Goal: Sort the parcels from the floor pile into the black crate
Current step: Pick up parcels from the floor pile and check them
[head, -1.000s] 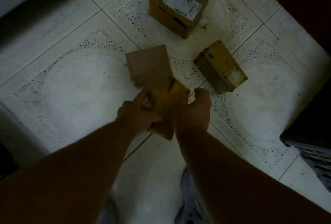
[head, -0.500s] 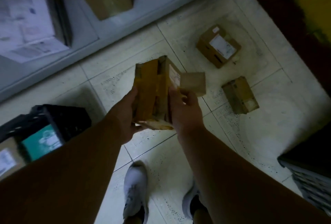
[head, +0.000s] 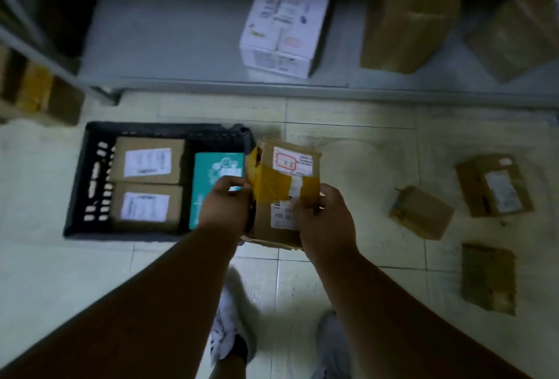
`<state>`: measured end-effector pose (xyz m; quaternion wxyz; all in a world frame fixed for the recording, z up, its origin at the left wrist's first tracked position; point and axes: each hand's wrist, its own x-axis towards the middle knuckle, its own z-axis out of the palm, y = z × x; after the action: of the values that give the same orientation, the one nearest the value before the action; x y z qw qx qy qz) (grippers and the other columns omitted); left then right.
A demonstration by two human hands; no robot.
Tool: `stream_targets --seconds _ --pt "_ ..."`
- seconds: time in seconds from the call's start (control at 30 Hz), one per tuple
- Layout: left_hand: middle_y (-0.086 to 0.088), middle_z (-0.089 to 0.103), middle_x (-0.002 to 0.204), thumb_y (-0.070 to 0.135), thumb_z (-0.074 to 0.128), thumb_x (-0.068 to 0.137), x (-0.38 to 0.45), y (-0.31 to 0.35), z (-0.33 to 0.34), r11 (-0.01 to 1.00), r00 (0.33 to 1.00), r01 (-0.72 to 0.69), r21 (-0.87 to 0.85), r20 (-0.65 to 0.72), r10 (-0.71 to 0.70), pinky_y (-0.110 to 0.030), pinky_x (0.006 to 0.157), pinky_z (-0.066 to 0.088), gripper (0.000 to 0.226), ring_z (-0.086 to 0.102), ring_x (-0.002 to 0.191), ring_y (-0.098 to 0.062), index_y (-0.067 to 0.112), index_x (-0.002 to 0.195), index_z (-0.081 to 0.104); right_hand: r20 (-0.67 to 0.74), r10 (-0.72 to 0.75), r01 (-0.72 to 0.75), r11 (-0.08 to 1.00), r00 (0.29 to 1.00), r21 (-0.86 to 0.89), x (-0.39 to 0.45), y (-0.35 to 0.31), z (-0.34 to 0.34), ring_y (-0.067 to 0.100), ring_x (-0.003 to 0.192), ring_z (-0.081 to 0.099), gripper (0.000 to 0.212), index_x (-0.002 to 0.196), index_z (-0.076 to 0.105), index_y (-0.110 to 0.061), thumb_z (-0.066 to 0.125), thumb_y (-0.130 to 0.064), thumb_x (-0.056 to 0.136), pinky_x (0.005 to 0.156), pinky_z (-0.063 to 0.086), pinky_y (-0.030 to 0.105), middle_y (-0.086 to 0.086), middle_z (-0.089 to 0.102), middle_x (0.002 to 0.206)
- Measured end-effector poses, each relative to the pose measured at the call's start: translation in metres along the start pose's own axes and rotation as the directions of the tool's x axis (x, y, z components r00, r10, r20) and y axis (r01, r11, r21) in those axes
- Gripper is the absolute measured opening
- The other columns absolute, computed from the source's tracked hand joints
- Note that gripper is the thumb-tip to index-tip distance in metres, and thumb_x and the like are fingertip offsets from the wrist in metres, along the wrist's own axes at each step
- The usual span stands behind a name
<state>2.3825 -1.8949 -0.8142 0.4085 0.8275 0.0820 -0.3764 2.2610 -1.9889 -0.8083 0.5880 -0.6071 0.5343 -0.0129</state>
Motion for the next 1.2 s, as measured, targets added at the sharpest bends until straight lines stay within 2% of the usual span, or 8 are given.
stream_targets --seconds 0.13,0.23,0.33,0.5,0.73,0.9,1.13,1.2 --pt "-0.006 0.066 0.106 0.071 0.047 0.083 -0.009 -0.021 -0.042 0.979 0.992 0.113 -0.170 0.076 -0.102 -0.050 0.076 0.059 0.036 0.068 0.092 -0.029 0.041 0.103 0.052 0.050 -0.091 0.101 0.961 0.995 -0.258 -0.017 -0.012 0.043 0.017 0.104 0.066 0.047 0.132 0.046 -0.022 0.065 -0.037 0.091 0.083 0.059 0.033 -0.003 0.062 0.125" --pt "-0.001 0.069 0.105 0.071 0.057 0.075 -0.006 -0.035 -0.080 0.946 0.977 0.172 -0.274 0.173 -0.128 -0.040 0.070 0.061 0.057 0.072 0.087 -0.021 0.032 0.118 0.052 0.097 -0.142 0.168 0.917 0.985 -0.362 -0.025 -0.028 0.081 0.017 0.105 0.065 0.046 0.129 0.049 -0.020 0.066 -0.035 0.090 0.081 0.059 0.032 -0.002 0.062 0.124" --pt "-0.001 0.071 0.104 0.053 0.061 0.085 0.009 -0.044 -0.120 0.931 0.969 0.221 -0.292 0.173 -0.176 -0.042 0.072 0.060 0.042 0.072 0.086 -0.021 0.029 0.118 0.055 0.116 -0.187 0.220 0.836 0.975 -0.502 -0.029 -0.045 0.126 0.020 0.113 0.058 0.051 0.137 0.046 -0.020 0.064 -0.035 0.091 0.088 0.056 0.038 0.002 0.056 0.129" --pt "-0.006 0.070 0.101 0.038 0.049 0.096 0.038 -0.063 -0.174 0.933 0.973 0.213 -0.288 -0.023 -0.229 -0.048 0.082 0.057 0.016 0.068 0.091 -0.025 0.028 0.089 0.059 0.238 -0.231 0.325 0.510 0.944 -0.796 -0.022 -0.078 0.214 0.029 0.131 0.041 0.057 0.148 0.032 -0.032 0.054 -0.035 0.095 0.098 0.048 0.043 0.008 0.040 0.143" --pt "-0.019 0.069 0.101 0.022 0.055 0.090 0.121 -0.117 -0.212 0.810 0.858 0.383 -0.444 -0.154 -0.490 -0.050 0.083 0.056 0.021 0.067 0.093 -0.037 0.005 0.098 0.064 0.507 -0.259 0.569 0.360 0.822 -0.739 0.022 -0.074 0.325 0.027 0.131 0.036 0.046 0.135 0.043 -0.030 0.057 -0.033 0.091 0.101 0.040 0.046 0.001 0.041 0.144" --pt "-0.011 0.071 0.090 0.005 0.059 0.084 0.179 -0.151 -0.217 0.831 0.877 0.454 -0.321 -0.005 -0.481 -0.038 0.073 0.059 0.015 0.068 0.081 -0.026 0.008 0.092 0.072 0.648 -0.068 0.613 0.409 0.759 -0.676 0.065 -0.045 0.380 0.027 0.143 0.025 0.043 0.138 0.046 -0.027 0.054 -0.028 0.096 0.110 0.036 0.048 -0.002 0.022 0.157" --pt "-0.021 0.071 0.085 -0.011 0.057 0.078 0.196 -0.168 -0.217 0.750 0.839 0.508 -0.424 0.045 -0.543 -0.041 0.077 0.059 0.016 0.069 0.079 -0.033 -0.001 0.079 0.069 0.761 -0.047 0.733 0.311 0.647 -0.605 0.086 -0.010 0.386 0.023 0.149 0.009 0.048 0.143 0.045 -0.020 0.053 -0.015 0.096 0.119 0.025 0.042 -0.006 0.004 0.164" --pt "-0.014 0.067 0.101 0.002 0.062 0.084 0.194 -0.164 -0.215 0.805 0.855 0.472 -0.359 -0.033 -0.517 -0.034 0.073 0.056 0.022 0.066 0.086 -0.027 0.001 0.106 0.066 0.779 -0.029 0.752 0.287 0.627 -0.594 0.088 -0.010 0.387 0.024 0.149 0.009 0.051 0.144 0.043 -0.020 0.054 -0.015 0.095 0.118 0.025 0.043 -0.005 0.003 0.164"
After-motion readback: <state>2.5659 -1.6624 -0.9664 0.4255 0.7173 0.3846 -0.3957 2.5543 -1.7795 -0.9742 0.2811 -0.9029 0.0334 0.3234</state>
